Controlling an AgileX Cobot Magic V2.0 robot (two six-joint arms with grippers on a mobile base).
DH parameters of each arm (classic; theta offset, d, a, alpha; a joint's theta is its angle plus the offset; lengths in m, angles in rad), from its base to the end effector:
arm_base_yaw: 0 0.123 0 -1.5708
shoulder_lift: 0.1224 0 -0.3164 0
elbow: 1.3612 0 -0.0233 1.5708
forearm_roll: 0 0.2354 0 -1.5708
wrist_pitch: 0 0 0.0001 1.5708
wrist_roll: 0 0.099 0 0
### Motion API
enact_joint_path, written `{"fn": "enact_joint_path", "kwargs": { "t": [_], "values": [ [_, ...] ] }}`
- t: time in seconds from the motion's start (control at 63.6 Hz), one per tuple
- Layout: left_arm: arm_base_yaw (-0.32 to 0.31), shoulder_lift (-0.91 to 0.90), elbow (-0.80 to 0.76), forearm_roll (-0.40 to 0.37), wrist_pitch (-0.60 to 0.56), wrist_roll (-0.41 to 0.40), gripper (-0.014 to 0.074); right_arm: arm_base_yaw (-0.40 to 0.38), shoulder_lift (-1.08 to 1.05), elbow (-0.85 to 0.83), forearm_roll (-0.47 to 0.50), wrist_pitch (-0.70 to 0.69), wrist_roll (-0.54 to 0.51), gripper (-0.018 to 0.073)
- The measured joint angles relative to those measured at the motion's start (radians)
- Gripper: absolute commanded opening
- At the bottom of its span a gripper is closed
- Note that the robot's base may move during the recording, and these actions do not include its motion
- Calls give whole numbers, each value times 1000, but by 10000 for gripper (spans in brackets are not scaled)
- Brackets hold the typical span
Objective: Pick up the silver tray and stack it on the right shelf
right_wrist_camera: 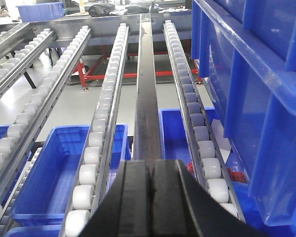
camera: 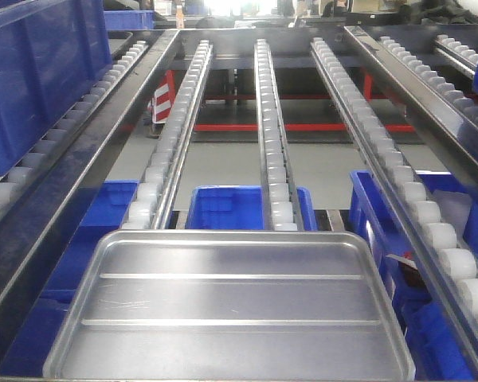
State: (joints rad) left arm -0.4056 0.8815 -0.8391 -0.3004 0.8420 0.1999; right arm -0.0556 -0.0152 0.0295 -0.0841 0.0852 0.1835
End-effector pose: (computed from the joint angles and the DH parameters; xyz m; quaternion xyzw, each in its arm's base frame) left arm 0.1137 -0.0726 0.3561 0.2251 0.8890 -0.1785 0.3565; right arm 0.0174 -0.0017 0.1959 0.0577 0.7090 0.0130 0.7027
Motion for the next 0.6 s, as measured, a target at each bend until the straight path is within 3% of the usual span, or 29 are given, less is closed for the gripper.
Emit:
{"fn": "enact_joint_path", "kwargs": {
  "t": [0.189,0.362,0.487,0.597],
  "values": [
    [-102,175,-14,-78,64,16,283,0,0,0,0,0,0,57],
    [-115,341,-14,-143,63,16,283,0,0,0,0,0,0,57],
    [-115,444,-25,-117,61,-53,283,0,0,0,0,2,0,57],
    [-133,493,-57,-24,56,-170,283,0,0,0,0,2,0,57]
  ]
}}
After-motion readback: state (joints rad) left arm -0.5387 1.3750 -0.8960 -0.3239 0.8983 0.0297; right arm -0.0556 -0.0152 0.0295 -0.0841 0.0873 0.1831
